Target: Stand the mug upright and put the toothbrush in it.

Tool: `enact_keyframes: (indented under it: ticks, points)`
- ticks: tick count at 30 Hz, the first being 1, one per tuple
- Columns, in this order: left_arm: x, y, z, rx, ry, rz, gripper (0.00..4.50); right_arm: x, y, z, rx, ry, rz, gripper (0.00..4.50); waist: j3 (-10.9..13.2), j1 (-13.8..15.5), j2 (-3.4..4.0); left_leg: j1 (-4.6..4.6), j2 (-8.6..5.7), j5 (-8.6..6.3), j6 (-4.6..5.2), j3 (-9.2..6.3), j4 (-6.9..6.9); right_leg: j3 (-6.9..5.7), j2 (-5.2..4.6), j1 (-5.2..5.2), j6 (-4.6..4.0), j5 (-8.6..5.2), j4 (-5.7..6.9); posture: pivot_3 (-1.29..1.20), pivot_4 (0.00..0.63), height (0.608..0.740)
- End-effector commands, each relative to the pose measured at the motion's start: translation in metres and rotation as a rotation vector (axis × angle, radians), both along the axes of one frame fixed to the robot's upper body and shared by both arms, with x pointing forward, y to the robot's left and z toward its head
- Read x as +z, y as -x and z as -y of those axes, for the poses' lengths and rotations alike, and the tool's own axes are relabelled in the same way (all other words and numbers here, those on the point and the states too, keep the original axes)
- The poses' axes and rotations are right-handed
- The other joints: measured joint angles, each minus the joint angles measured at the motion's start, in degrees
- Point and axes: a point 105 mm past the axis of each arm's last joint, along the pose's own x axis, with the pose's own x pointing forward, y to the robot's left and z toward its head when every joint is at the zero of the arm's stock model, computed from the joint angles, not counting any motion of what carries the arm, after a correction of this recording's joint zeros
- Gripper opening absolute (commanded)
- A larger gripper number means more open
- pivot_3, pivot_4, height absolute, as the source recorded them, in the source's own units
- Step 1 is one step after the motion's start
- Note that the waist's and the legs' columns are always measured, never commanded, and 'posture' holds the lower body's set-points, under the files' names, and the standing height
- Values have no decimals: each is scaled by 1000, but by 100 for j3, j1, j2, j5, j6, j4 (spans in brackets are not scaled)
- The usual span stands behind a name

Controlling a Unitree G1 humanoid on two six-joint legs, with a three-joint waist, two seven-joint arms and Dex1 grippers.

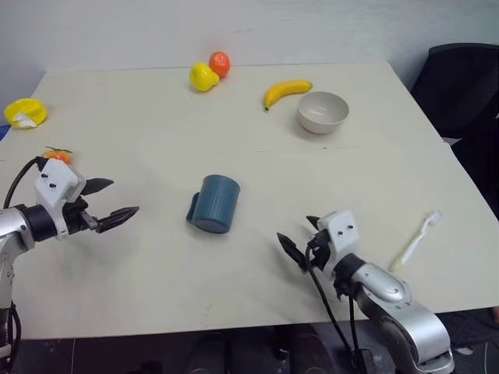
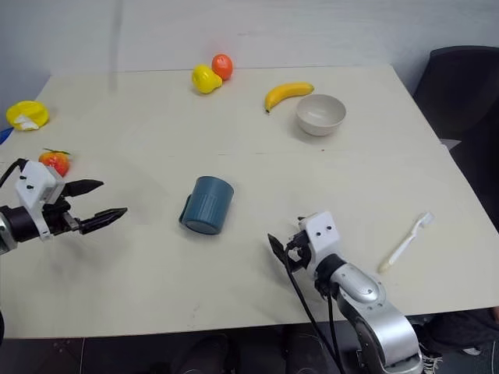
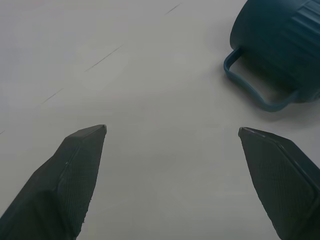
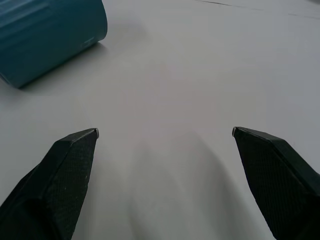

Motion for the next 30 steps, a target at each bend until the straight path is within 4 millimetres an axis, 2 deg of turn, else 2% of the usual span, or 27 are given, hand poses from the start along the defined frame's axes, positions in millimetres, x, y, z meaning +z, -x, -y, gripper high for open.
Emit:
enact_keyframes:
  ticks: [1,19,28,30]
  points:
    - [8,2,2,-16,-14,28,4488,15,3,-1,25,-7,66,4500,0,-1,0,0,0,0,0,0,0,0,0,0,0,0,0,0,150,740]
    - [1,-3,-1,25,-10,-2,4488,17,0,0,16,-9,64,4500,-1,1,-2,0,0,0,0,22,1,0,0,0,0,0,1,0,150,740]
    - [0,-5,4,32,8,-29,4488,18,4,-2,35,-33,46,4500,-1,1,-3,0,0,0,0,30,0,0,0,0,0,0,2,0,150,740]
    - [-1,-8,12,53,27,-65,4488,21,3,-1,45,-13,60,4500,-2,2,-3,0,0,0,0,30,1,0,0,0,0,0,2,0,150,740]
